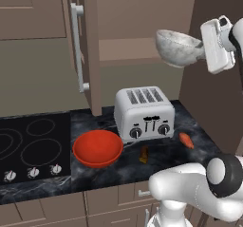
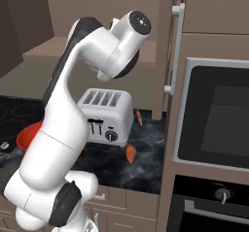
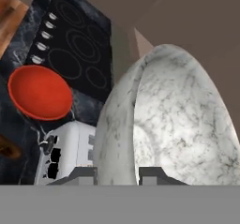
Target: Pick both bowls and place them on the counter. Then place the sweet potato in one bowl and place the sweet potato in the other bowl.
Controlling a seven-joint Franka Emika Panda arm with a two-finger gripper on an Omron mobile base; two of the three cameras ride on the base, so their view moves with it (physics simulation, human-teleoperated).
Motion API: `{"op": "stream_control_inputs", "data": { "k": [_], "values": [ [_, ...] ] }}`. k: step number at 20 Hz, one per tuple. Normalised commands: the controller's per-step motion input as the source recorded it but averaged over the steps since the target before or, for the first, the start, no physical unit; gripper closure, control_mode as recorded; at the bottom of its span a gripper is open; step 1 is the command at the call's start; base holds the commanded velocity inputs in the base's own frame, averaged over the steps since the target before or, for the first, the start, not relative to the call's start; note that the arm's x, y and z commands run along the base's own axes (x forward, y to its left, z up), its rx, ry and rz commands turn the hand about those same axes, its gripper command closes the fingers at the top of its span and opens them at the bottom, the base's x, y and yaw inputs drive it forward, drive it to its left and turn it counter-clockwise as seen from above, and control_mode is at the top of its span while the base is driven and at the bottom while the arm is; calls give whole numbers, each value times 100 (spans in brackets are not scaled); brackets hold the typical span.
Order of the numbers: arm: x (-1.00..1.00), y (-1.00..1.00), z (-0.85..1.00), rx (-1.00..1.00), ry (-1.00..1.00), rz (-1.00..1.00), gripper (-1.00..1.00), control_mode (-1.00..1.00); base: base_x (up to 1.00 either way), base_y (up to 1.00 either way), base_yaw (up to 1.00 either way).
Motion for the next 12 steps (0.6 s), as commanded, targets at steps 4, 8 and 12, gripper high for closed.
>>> {"op": "stream_control_inputs", "data": {
  "k": [4,8,12],
  "values": [
    [-55,31,-13,0,12,5,100,-100,0,0,0],
    [-56,22,-19,0,14,2,100,-100,0,0,0],
    [-65,14,-25,0,11,0,100,-100,0,0,0]
  ]
}}
